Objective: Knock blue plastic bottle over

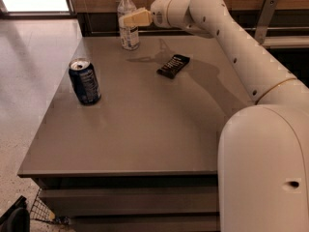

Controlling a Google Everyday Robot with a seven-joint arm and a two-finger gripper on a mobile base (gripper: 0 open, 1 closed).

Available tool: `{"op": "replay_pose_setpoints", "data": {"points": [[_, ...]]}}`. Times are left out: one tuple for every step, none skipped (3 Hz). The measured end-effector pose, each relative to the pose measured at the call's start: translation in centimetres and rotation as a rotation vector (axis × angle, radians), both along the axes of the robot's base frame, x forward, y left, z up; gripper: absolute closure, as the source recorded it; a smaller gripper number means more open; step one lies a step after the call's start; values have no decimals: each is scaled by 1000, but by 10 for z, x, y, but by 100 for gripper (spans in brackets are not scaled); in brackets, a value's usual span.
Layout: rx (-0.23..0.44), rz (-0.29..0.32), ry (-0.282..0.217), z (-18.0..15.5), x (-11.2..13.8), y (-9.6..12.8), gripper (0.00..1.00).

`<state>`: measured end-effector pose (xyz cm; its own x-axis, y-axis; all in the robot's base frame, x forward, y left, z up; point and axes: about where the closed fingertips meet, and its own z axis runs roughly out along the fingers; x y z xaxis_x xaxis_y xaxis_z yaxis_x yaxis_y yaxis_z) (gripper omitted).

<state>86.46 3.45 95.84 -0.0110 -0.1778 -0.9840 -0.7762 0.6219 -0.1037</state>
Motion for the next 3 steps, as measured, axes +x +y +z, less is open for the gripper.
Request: {"op": "replay_pose_setpoints", "data": {"points": [[-2,6,27,-6,6,11,0],[9,14,49,-20,8,23,0],[29,26,69,-48,15,38,0]]}}
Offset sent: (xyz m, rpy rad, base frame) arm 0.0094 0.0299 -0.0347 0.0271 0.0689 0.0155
